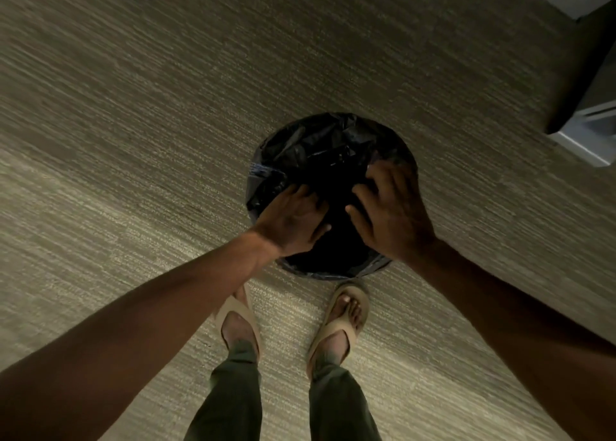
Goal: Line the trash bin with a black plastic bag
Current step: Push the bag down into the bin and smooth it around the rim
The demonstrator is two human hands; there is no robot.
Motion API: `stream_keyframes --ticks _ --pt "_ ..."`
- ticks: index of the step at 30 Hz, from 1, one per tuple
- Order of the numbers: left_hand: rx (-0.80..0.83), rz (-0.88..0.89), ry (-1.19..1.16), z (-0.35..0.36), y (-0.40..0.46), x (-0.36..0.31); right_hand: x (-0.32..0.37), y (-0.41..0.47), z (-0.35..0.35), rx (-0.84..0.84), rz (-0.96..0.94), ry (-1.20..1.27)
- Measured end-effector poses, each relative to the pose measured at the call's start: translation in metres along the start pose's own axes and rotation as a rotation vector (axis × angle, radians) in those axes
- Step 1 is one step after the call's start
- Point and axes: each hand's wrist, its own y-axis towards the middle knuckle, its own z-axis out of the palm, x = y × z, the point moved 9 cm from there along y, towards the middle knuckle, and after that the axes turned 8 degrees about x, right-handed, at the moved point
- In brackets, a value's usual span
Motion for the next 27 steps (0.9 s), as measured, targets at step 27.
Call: stream_keyframes --ticks 27 --pt "-0.275 -0.221 -0.168 -0.042 0.019 0.073 -0.084 -0.046 0.065 0.192 0.782 0.852"
